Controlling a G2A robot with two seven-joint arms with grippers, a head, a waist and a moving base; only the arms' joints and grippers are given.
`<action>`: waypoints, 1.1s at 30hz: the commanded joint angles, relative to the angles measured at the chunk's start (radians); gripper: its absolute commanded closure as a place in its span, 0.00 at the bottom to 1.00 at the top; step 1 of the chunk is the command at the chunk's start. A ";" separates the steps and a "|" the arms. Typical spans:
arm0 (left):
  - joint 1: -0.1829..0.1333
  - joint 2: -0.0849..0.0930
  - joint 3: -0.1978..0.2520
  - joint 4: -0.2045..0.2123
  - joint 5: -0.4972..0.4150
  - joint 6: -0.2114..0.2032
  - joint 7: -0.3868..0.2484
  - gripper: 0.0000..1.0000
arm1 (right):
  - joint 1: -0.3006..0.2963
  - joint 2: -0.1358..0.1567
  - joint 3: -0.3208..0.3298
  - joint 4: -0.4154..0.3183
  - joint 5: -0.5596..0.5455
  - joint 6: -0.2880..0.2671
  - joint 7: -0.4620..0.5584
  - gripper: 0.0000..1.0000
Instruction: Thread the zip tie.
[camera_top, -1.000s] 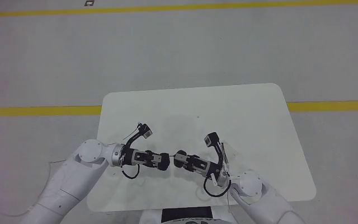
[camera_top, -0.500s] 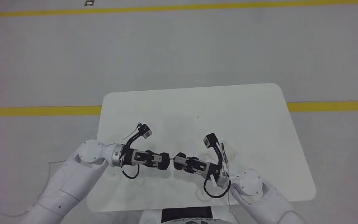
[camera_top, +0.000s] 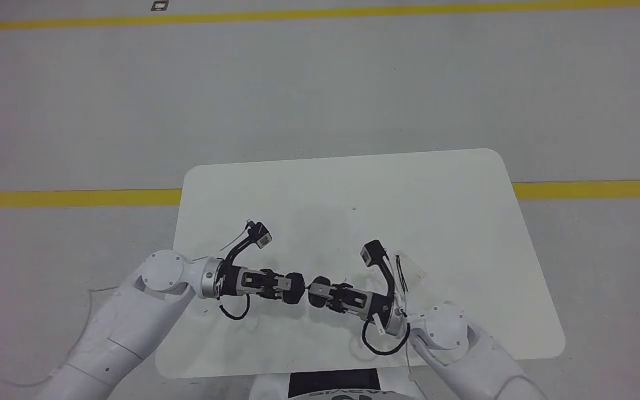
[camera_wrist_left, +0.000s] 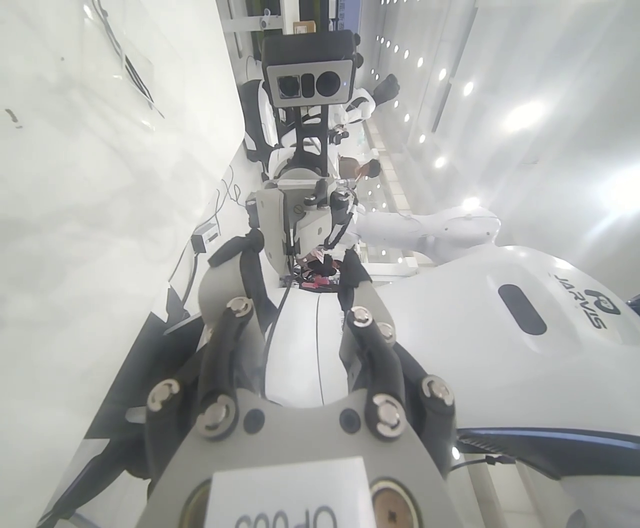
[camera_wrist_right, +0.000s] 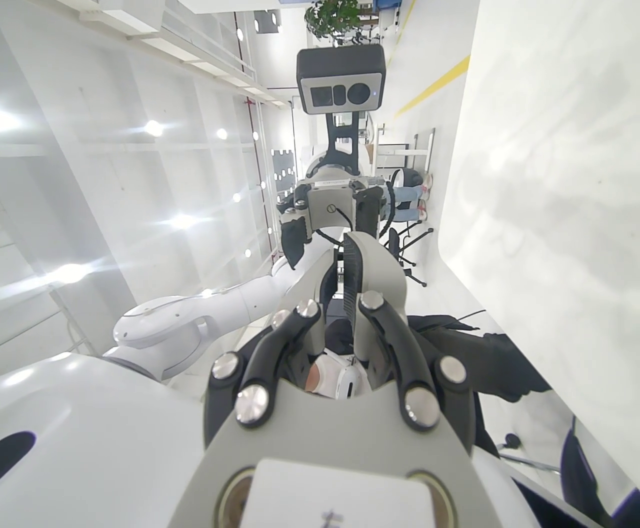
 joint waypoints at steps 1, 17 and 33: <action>0.000 0.000 0.001 0.000 0.000 -0.001 0.002 0.71 | 0.001 0.000 -0.001 0.001 -0.001 0.001 -0.001 1.00; 0.000 0.004 0.005 0.000 -0.001 -0.001 0.016 0.77 | -0.002 -0.003 -0.007 0.004 0.011 0.005 -0.045 1.00; -0.009 0.006 0.018 0.010 -0.005 0.006 0.017 0.86 | 0.001 -0.002 -0.010 0.004 0.009 0.008 -0.024 1.00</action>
